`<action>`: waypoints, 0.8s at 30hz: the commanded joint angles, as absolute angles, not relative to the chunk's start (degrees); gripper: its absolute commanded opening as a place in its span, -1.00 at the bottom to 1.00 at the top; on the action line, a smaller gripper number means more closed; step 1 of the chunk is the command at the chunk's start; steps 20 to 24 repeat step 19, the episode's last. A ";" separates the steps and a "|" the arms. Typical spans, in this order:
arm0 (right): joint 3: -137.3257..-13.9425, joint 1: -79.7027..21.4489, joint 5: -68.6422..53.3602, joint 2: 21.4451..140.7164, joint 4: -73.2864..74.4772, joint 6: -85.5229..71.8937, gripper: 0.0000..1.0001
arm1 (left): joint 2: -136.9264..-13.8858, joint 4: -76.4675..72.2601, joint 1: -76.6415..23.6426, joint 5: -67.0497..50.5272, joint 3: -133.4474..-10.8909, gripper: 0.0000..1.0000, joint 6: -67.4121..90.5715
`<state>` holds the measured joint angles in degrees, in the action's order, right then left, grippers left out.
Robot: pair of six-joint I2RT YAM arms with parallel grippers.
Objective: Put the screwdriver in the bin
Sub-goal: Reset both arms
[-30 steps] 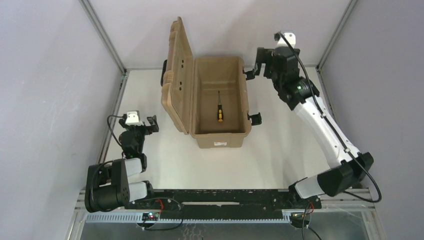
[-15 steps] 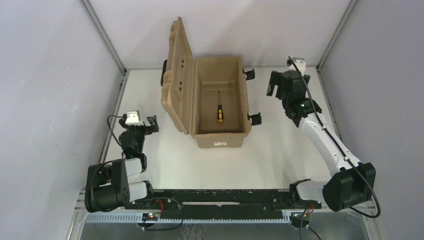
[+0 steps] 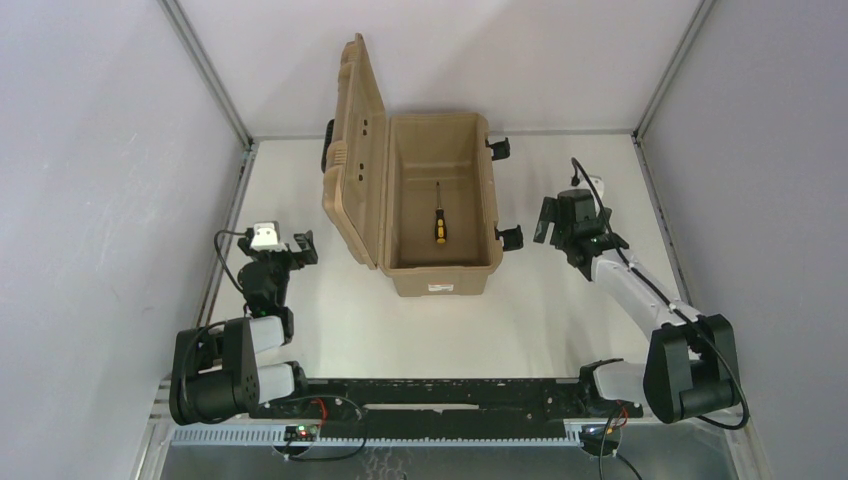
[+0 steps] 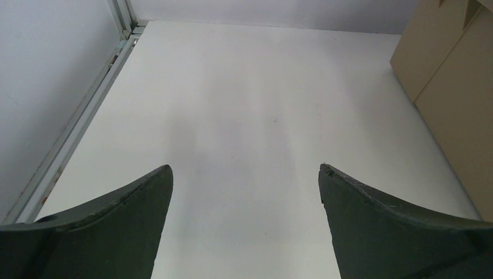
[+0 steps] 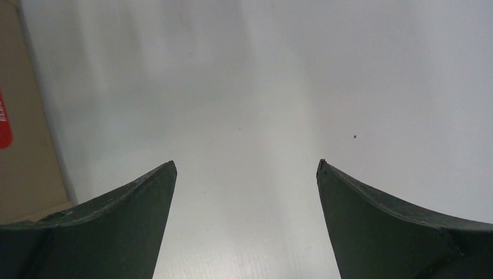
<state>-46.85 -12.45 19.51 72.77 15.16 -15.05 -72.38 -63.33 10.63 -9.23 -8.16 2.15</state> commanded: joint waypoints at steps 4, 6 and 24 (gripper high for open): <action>-45.13 -12.30 19.69 72.28 12.01 -19.07 0.99 | -72.50 -69.24 10.44 -9.23 -7.12 1.00 2.75; -45.11 -12.30 19.67 73.10 12.28 -19.34 0.99 | -72.46 -69.23 10.49 -9.24 -7.08 1.00 2.72; -45.18 -12.22 19.27 73.65 10.60 -18.91 0.99 | -72.51 -69.25 10.49 -9.22 -7.05 1.00 2.74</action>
